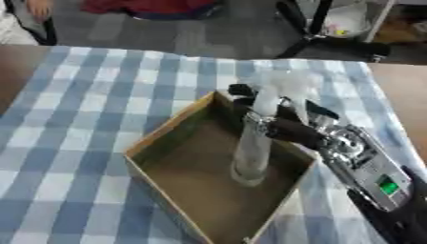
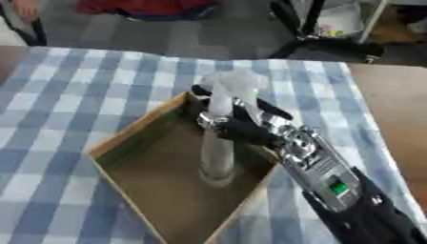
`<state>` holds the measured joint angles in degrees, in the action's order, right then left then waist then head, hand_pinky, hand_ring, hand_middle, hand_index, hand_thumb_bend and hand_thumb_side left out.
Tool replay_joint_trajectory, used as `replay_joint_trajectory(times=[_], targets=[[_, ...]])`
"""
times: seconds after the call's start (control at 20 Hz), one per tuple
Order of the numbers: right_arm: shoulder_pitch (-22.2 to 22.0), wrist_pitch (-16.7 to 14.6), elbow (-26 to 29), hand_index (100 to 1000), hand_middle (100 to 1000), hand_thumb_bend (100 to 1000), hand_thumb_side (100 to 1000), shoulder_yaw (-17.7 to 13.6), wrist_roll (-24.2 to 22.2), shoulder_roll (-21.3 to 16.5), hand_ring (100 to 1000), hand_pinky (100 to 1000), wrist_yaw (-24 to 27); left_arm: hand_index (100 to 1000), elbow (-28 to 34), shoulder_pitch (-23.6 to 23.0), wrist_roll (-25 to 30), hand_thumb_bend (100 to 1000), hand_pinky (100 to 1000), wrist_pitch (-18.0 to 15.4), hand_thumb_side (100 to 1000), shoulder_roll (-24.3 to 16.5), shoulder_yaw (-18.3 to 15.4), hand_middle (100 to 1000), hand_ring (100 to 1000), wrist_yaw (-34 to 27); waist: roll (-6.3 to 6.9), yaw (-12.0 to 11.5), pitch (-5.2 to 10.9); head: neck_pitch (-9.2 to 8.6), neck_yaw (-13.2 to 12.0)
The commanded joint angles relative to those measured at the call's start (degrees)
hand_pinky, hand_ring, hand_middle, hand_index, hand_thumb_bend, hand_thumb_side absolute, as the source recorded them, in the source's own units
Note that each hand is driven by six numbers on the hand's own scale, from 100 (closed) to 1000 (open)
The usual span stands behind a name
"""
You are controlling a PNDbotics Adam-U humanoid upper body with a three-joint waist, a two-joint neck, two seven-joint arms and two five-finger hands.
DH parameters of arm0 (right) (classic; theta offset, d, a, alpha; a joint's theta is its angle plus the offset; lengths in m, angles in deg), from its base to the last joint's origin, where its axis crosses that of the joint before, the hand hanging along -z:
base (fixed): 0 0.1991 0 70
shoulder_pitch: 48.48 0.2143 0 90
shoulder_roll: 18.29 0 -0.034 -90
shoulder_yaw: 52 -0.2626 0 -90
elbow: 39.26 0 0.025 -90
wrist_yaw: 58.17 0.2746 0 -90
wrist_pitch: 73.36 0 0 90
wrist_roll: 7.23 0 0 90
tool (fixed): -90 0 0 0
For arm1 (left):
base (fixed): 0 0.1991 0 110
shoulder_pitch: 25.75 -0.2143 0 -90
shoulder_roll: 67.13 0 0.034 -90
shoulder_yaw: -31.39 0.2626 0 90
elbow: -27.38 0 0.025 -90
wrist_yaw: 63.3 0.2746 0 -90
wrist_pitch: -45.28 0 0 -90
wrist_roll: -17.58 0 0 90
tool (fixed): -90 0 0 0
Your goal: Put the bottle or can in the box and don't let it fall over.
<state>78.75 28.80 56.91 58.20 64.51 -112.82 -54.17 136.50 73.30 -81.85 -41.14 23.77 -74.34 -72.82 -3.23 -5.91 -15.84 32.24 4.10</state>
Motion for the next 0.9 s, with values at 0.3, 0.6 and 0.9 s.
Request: replay_joint_trajectory(times=[0.3, 0.6, 0.9], targets=[[-1.2, -2.3, 1.2, 1000, 1000, 100, 688, -0.1, -4.6, -1.8, 1000, 937, -2.7, 917, 0.5, -0.1, 0.9, 100, 1000, -0.1, 639, -0.8, -0.2, 775, 600, 0.5, 0.77, 0.3, 0.88, 0.05, -0.2], [-1.6, -3.2, -0.7, 1000, 1000, 100, 586, -0.4, -8.7, -1.7, 1000, 941, -3.7, 917, 0.5, 0.0, 1.3, 100, 1000, -0.3, 641, -0.6, -0.2, 776, 599, 0.5, 1.11, 0.3, 0.48, -0.09, -0.1], [-3.9, -4.8, 1.0, 1000, 1000, 100, 588, -1.1, -8.9, -3.2, 1000, 940, -4.0, 918, 0.4, -0.2, 1.5, 100, 1000, -0.3, 643, -0.5, -0.3, 780, 599, 0.6, 1.18, 0.6, 0.4, -0.16, -0.3]])
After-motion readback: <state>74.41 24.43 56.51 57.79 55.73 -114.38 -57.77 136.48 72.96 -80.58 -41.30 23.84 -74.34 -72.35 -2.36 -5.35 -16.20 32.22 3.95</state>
